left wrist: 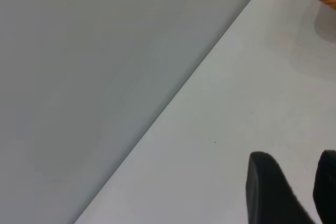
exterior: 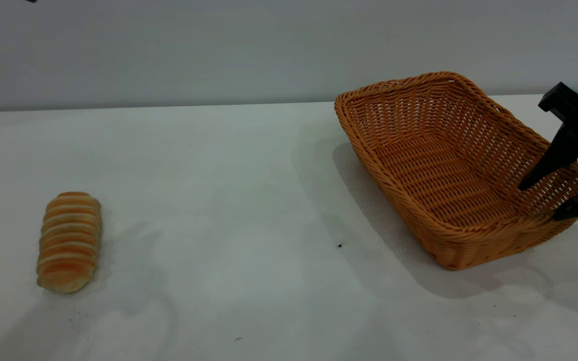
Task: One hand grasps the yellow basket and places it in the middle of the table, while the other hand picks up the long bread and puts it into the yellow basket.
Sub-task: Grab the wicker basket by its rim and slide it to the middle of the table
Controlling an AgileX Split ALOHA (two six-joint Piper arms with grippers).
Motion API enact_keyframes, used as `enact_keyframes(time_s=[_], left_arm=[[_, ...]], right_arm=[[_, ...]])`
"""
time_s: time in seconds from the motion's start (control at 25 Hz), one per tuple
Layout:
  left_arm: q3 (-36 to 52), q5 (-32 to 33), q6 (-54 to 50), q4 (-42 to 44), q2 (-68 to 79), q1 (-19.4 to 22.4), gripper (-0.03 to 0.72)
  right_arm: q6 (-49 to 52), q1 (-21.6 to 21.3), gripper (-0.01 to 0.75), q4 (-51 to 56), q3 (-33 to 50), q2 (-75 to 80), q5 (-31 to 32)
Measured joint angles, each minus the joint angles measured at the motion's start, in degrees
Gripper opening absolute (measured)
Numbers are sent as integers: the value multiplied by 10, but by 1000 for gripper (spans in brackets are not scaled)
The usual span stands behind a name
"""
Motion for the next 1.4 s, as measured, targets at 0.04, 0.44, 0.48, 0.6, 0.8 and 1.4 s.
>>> enact_keyframes(time_s=[0.04, 0.44, 0.48, 0.6, 0.8, 1.4], left_arm=[[0, -2, 0, 0, 1, 0, 283], [0, -6, 0, 0, 2, 0, 283], [0, -7, 0, 0, 2, 0, 283], [0, -8, 0, 0, 2, 0, 283], [0, -11, 0, 0, 2, 0, 283], [0, -6, 0, 0, 2, 0, 283]], right_arm=[[0, 0, 472, 0, 0, 0, 0], [67, 0, 472, -76, -7, 1, 5], [87, 0, 472, -97, -7, 1, 7], [134, 0, 472, -159, -7, 2, 14], [172, 0, 472, -218, -7, 4, 9], [110, -4, 472, -162, -39, -21, 15]])
